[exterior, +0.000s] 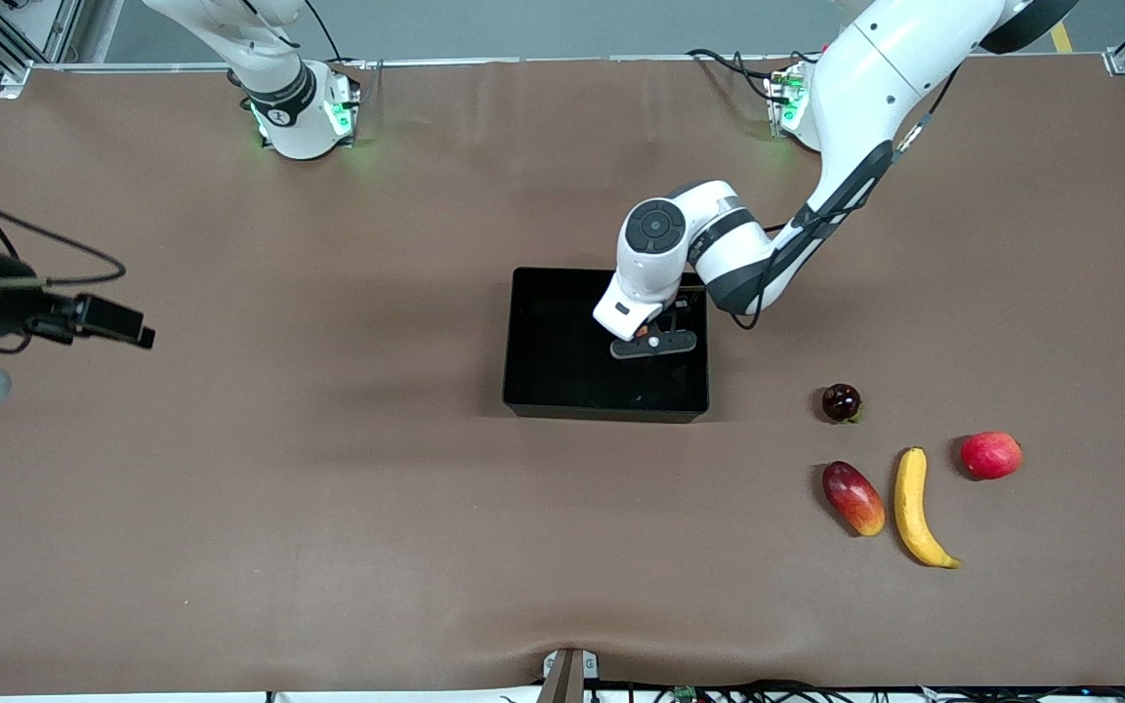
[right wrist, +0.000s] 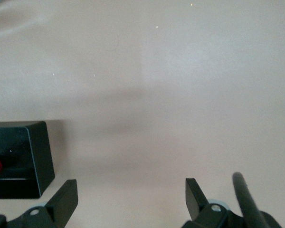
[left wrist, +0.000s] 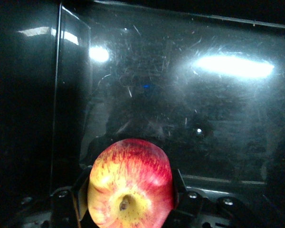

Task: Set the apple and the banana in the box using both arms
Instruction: 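Release the box with the right gripper while the left gripper carries the apple, then lower the apple into the box and open the left gripper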

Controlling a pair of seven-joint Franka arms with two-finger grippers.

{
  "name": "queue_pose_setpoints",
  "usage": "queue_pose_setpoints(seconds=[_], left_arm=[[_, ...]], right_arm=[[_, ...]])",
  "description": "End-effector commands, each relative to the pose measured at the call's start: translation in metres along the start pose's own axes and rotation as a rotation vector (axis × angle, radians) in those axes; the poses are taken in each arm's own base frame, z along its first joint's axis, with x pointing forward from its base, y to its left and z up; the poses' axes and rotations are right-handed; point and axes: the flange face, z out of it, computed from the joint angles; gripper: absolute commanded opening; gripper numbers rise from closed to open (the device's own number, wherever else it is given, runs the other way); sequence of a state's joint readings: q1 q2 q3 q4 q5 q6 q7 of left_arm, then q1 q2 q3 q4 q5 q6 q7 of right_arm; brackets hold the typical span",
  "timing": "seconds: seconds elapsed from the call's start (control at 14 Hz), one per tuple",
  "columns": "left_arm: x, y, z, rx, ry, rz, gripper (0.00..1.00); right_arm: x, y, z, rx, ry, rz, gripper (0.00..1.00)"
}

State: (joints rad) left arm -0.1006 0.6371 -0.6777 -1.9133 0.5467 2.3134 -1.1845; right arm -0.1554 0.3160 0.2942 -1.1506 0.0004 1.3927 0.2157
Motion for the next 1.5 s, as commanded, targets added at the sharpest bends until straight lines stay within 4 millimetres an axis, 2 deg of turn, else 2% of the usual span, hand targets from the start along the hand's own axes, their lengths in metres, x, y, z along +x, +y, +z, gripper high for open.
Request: queue_pose_setpoints(seconds=[0.0, 0.21, 0.29, 0.36, 0.5, 0.64, 0.71, 0.79, 0.86, 1.0, 1.07, 1.21, 1.36, 1.43], left_arm=[[-0.007, 0.005, -0.001, -0.001, 0.024, -0.022, 0.0], [-0.006, 0.004, 0.0, 0.004, 0.023, -0.025, 0.45], [-0.006, 0.004, 0.0, 0.005, 0.024, -0.025, 0.85], [-0.005, 0.003, -0.003, 0.004, 0.029, -0.027, 1.0], [0.002, 0.0, -0.018, 0.007, 0.054, -0.035, 1.0], [0.01, -0.005, -0.045, 0.035, 0.093, -0.038, 1.0], [0.016, -0.007, -0.062, 0.046, 0.114, -0.042, 1.0], [0.021, -0.009, -0.078, 0.056, 0.122, -0.047, 1.0], [0.031, -0.01, -0.092, 0.062, 0.13, -0.057, 1.0], [0.05, -0.012, -0.122, 0.064, 0.135, -0.086, 1.0], [0.065, -0.02, -0.135, 0.064, 0.13, -0.099, 1.0], [0.099, -0.052, -0.151, 0.085, 0.117, -0.081, 1.0], [0.137, -0.099, -0.161, 0.088, 0.114, -0.058, 1.0], [0.156, -0.124, -0.164, 0.089, 0.114, -0.025, 1.0]], right_arm=[[-0.037, 0.001, 0.005, -0.059, 0.023, -0.002, 1.0], [-0.063, 0.002, 0.016, -0.087, 0.05, 0.003, 1.0], [-0.072, 0.01, 0.021, -0.097, 0.059, 0.001, 1.0], [-0.08, 0.014, 0.024, -0.099, 0.051, -0.044, 1.0], [-0.083, 0.02, 0.022, -0.099, 0.057, -0.084, 1.0], [-0.077, 0.042, 0.014, -0.078, 0.072, -0.041, 1.0], [-0.075, 0.043, 0.001, -0.046, 0.094, -0.044, 1.0], [-0.076, 0.04, -0.02, -0.034, 0.135, -0.043, 1.0], [-0.075, 0.041, -0.031, -0.03, 0.154, -0.043, 1.0], [-0.075, 0.039, -0.035, -0.026, 0.162, -0.05, 1.0], [-0.076, 0.035, -0.039, -0.023, 0.169, -0.055, 1.0], [-0.078, 0.032, -0.049, -0.028, 0.188, -0.061, 1.0], [-0.083, 0.044, -0.043, -0.033, 0.124, -0.045, 1.0], [-0.085, 0.044, -0.043, -0.037, 0.11, -0.046, 1.0]])
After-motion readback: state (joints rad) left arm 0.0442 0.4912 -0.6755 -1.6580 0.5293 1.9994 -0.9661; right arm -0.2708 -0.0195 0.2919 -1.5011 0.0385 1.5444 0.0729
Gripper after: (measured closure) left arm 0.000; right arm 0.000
